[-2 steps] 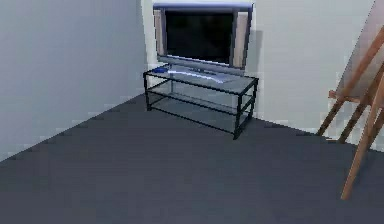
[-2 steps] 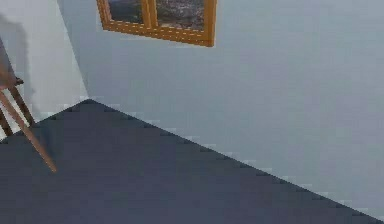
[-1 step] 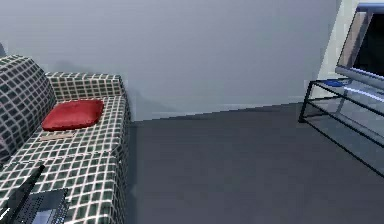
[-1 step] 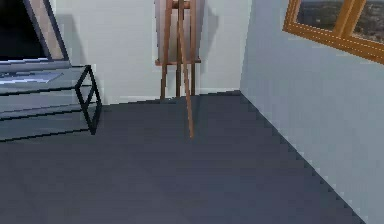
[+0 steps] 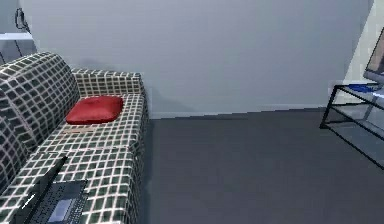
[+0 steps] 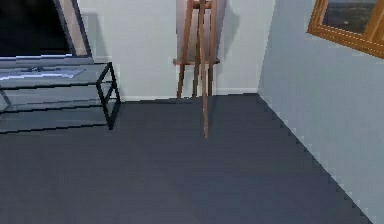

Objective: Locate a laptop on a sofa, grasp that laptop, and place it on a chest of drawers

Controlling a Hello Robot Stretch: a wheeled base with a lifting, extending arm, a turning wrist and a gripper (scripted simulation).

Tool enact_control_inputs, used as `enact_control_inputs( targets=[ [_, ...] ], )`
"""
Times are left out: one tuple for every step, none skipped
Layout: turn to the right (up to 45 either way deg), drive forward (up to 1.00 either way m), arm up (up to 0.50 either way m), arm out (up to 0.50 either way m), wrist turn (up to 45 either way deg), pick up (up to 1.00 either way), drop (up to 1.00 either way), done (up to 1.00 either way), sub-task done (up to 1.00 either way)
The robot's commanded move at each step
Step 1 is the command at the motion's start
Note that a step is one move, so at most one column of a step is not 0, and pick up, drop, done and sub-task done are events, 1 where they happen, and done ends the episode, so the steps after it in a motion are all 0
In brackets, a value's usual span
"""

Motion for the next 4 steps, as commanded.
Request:
enact_control_inputs(
  targets=[
    [-3.0, 0.0, 0.0, 0.0, 0.0, 0.0, 0.0, 0.0, 0.0],
    [0.0, 0.25, 0.0, 0.0, 0.0, 0.0, 0.0, 0.0, 0.0],
    [-45.0, 0.0, 0.0, 0.0, 0.0, 0.0, 0.0, 0.0, 0.0],
    [-45.0, 0.0, 0.0, 0.0, 0.0, 0.0, 0.0, 0.0, 0.0]
  ],
)
